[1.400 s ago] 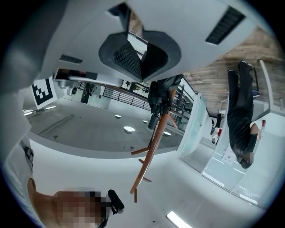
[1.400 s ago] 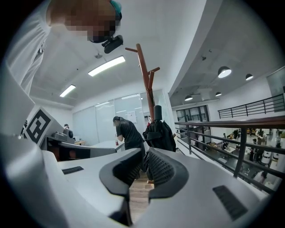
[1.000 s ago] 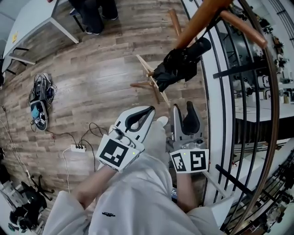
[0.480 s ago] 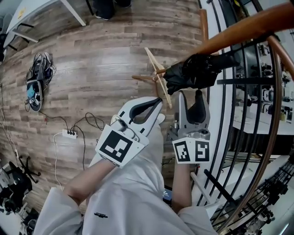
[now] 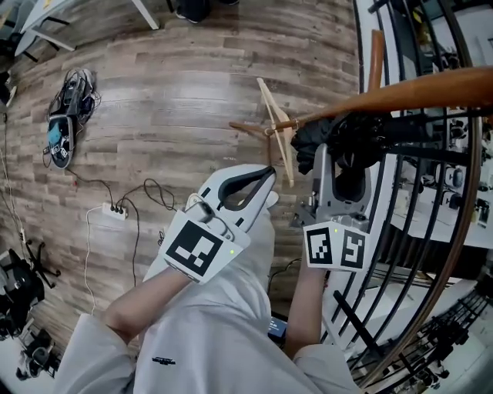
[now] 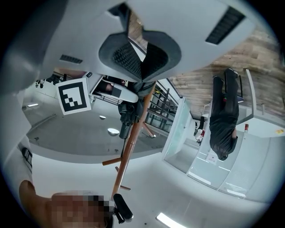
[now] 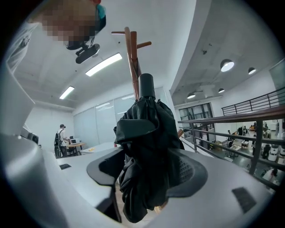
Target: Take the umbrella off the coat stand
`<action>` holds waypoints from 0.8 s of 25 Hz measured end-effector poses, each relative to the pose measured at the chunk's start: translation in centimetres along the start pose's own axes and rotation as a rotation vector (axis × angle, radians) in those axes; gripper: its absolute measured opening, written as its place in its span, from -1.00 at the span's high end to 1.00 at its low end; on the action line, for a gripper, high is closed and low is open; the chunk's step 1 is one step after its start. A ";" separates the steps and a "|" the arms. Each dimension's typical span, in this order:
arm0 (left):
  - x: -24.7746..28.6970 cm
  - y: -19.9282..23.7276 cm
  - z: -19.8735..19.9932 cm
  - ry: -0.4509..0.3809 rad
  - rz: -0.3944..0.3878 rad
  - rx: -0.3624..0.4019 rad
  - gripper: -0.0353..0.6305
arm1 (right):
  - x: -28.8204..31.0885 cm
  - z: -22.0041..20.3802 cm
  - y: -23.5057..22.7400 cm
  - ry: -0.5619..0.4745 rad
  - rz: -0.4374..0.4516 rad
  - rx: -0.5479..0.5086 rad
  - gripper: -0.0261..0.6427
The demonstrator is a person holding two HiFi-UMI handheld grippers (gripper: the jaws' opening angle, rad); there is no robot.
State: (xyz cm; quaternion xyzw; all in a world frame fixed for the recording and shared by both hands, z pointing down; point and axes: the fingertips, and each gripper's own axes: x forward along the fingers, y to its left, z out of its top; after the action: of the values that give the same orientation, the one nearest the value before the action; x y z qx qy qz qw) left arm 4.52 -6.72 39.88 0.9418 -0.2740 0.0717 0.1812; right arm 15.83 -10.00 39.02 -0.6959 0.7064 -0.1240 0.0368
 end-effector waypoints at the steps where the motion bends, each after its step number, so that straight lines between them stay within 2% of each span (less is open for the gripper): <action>1: 0.0 0.1 0.0 0.002 0.002 -0.002 0.83 | 0.2 0.0 -0.1 0.000 -0.007 -0.004 0.07; 12: -0.7 -0.5 -1.1 0.024 0.016 -0.017 0.83 | 1.5 0.1 -0.6 0.002 -0.077 -0.011 0.04; 20: -2.0 -1.2 -1.2 0.028 0.017 -0.022 0.83 | 1.9 0.2 0.1 0.042 -0.072 -0.028 0.09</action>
State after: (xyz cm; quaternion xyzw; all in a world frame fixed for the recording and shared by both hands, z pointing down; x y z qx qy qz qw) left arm 3.50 -4.35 40.15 0.9363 -0.2799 0.0835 0.1948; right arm 15.67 -11.88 39.06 -0.7186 0.6831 -0.1300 0.0077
